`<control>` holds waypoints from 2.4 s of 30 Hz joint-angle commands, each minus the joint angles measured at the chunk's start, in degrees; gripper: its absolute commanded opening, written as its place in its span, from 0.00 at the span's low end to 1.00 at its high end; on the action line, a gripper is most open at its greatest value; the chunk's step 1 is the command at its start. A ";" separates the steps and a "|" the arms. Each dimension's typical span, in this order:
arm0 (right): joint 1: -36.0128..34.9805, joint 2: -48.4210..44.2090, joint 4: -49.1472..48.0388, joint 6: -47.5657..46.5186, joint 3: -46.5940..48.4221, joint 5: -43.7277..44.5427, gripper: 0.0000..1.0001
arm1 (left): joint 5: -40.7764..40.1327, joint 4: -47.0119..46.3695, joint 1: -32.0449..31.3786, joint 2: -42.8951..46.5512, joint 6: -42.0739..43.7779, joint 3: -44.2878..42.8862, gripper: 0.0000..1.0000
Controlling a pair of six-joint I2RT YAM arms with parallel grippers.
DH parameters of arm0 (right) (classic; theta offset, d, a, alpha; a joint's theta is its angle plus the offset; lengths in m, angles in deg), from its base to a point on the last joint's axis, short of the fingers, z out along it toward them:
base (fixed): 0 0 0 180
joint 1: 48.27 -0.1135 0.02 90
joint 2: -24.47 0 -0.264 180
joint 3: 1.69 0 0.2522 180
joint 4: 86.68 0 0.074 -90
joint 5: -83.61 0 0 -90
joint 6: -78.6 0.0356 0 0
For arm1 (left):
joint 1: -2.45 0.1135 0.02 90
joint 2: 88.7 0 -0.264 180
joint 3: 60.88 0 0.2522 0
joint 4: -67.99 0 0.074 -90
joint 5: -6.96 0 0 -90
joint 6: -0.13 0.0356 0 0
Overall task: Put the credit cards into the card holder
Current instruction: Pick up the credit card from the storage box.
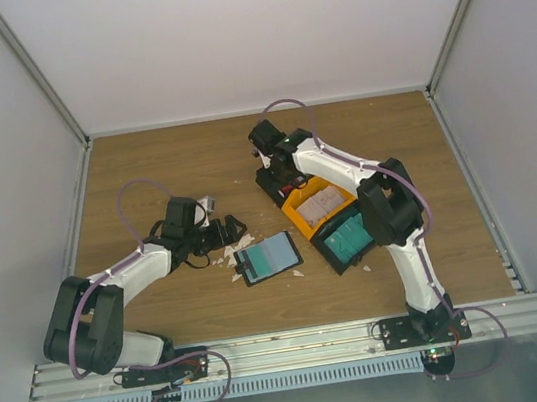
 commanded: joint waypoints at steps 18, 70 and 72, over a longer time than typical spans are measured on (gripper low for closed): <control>1.63 -4.15 -2.13 2.54 -3.08 -0.26 0.00 | 1.38 -2.37 0.46 0.09 0.45 -0.10 0.99; 4.83 -59.07 -70.73 38.59 -62.79 -56.11 0.01 | 27.92 -30.21 -0.33 30.75 -23.21 8.68 0.81; 4.54 -59.25 -71.82 39.49 -63.35 -56.77 0.01 | 29.20 -33.83 -0.92 30.53 -25.06 9.63 0.74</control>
